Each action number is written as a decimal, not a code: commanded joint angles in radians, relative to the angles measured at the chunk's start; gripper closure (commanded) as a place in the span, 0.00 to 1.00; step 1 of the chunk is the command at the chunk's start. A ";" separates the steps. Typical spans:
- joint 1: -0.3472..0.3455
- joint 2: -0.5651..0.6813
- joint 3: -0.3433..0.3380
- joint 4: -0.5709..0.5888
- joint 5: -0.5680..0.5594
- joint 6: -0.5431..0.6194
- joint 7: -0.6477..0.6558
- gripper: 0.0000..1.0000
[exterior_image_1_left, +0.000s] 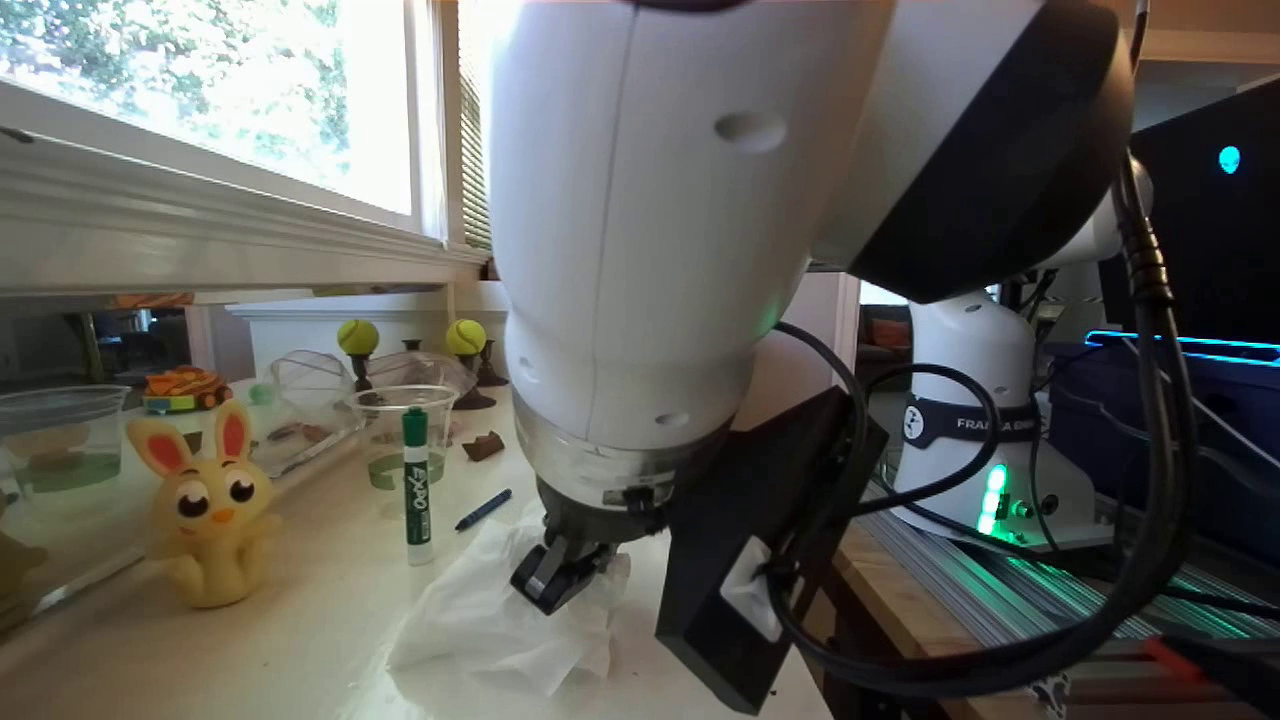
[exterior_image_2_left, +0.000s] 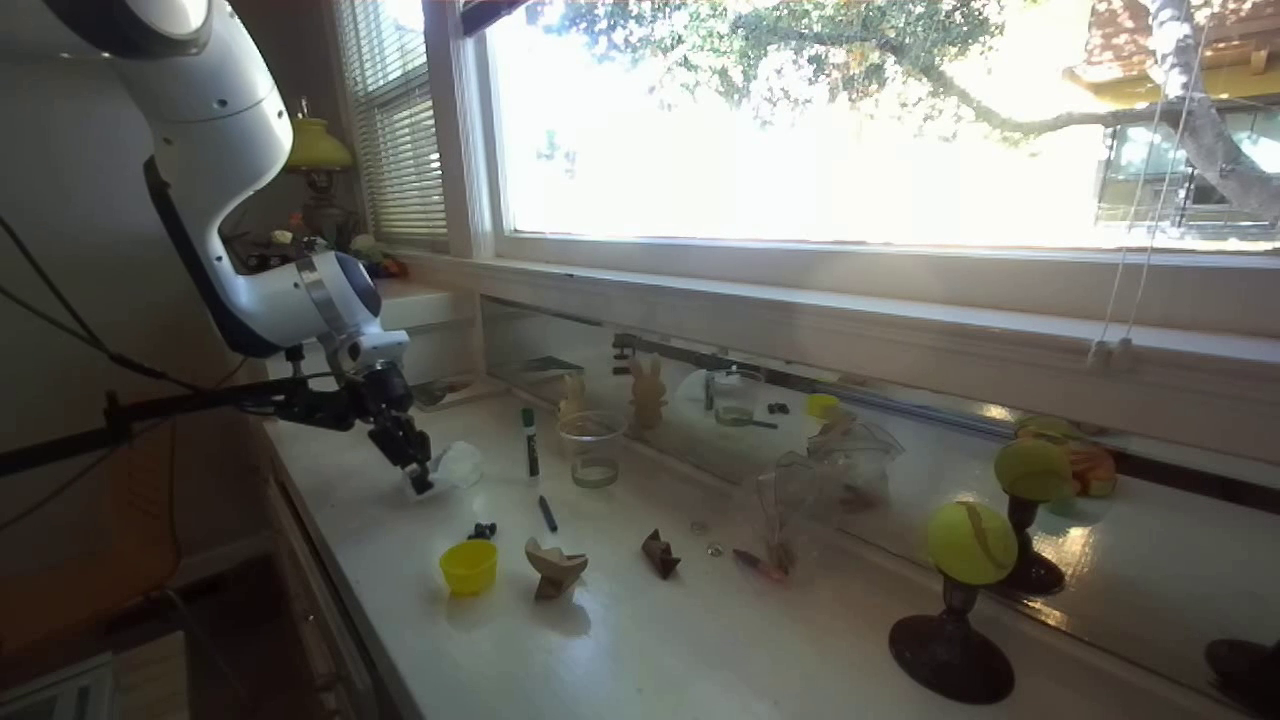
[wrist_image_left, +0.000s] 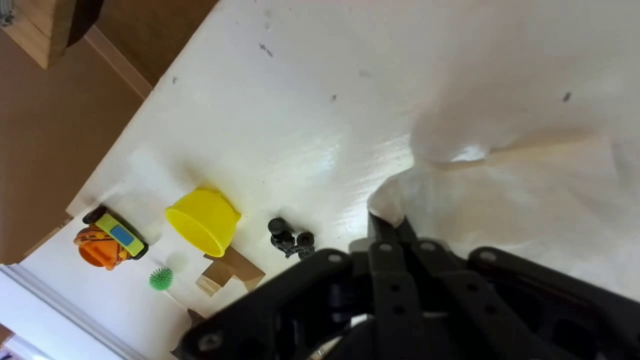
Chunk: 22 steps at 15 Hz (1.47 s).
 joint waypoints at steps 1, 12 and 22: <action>0.004 0.017 -0.006 0.011 0.000 0.021 0.024 1.00; 0.003 0.013 -0.011 0.008 0.009 0.033 0.024 0.59; 0.005 -0.047 0.001 0.005 0.031 -0.008 0.019 0.00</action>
